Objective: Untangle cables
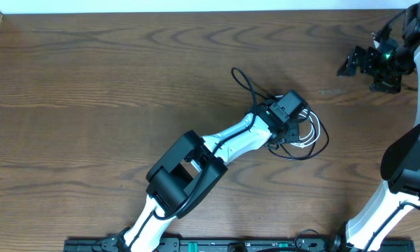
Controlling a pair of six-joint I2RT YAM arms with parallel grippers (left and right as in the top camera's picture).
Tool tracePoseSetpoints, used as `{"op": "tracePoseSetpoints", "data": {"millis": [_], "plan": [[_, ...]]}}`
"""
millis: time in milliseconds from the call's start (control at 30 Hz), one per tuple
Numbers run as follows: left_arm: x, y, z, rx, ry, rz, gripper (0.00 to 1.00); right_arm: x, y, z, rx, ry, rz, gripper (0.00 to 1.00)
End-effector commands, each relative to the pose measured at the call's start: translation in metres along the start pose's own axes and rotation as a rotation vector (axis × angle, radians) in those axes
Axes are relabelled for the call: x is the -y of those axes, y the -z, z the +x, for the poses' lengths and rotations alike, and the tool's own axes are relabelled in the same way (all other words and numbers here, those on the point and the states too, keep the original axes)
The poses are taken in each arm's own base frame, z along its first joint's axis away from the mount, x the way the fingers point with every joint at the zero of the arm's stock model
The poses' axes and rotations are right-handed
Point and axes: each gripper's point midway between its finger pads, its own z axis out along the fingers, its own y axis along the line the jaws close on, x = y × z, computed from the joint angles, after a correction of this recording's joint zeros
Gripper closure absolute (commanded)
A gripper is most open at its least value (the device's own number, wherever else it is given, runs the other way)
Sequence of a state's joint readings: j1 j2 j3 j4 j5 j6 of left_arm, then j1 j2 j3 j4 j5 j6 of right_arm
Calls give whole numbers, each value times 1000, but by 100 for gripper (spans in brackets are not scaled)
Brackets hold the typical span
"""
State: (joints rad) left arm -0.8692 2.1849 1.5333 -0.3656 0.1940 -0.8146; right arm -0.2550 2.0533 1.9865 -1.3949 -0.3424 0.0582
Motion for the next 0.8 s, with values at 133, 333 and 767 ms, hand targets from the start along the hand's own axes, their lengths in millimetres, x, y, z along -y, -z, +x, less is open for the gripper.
{"op": "tracePoseSetpoints", "data": {"millis": [133, 333, 767], "plan": [[-28, -11, -4, 54, -15, -132, 78, -1, 10, 1, 24, 26, 3, 1], [-45, -1, -14, 74, -98, -204, 92, -1, 10, 1, 26, 26, 3, 1], [3, 170, -37, 114, -340, 77, 92, -87, 30, 19, 56, 442, -506, 5]]}}
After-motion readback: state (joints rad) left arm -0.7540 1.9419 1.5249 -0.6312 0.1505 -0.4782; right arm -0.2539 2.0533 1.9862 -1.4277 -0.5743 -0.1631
